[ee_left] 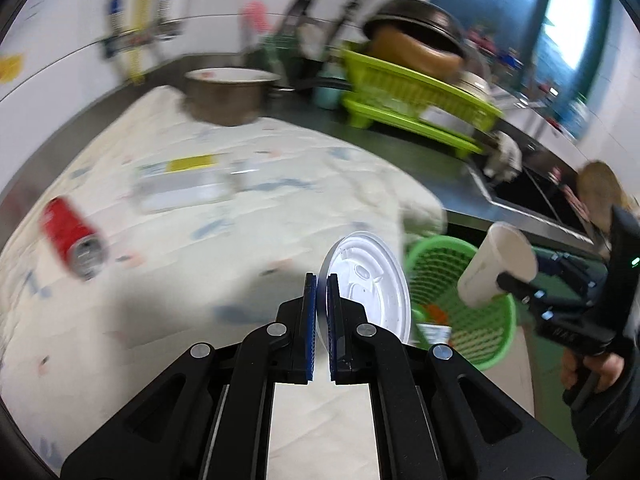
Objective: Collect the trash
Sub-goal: 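Carry the paper cup and lid to the green wastebasket and release both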
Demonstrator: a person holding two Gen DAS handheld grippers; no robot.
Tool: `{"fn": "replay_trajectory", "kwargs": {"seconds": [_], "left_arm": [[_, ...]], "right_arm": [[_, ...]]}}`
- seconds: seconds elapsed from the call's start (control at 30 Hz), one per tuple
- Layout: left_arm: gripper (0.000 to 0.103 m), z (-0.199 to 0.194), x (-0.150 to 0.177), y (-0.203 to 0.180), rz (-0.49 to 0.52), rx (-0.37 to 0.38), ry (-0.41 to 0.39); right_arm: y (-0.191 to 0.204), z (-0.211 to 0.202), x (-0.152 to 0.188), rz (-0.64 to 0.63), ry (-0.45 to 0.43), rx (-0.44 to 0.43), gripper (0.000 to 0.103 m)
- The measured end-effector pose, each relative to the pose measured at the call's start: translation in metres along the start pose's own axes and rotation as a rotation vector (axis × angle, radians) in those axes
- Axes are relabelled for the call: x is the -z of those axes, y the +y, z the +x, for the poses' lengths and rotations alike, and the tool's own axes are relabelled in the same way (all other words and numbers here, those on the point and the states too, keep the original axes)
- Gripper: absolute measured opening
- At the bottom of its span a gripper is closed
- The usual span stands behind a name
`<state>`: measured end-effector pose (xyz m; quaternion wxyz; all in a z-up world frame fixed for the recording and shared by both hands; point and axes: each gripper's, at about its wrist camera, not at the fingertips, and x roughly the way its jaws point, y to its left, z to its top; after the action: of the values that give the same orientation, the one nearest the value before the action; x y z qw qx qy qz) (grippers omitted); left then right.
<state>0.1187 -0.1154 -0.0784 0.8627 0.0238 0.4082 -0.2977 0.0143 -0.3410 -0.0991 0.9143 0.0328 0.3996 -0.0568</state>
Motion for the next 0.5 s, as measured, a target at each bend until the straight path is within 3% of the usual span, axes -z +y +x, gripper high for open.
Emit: {"fn": "replay_trajectory", "kwargs": {"seconds": [0.23, 0.5], "left_arm": [[0.004, 0.046, -0.014, -0.082, 0.121, 0.104, 0.056], [0.004, 0.102, -0.008, -0.139, 0.198, 0.117, 0.159]], "right_arm": [[-0.056, 0.003, 0.043, 0.121, 0.069, 0.092, 0.062], [-0.086, -0.002, 0.062, 0.191, 0.075, 0.123, 0.063]]}}
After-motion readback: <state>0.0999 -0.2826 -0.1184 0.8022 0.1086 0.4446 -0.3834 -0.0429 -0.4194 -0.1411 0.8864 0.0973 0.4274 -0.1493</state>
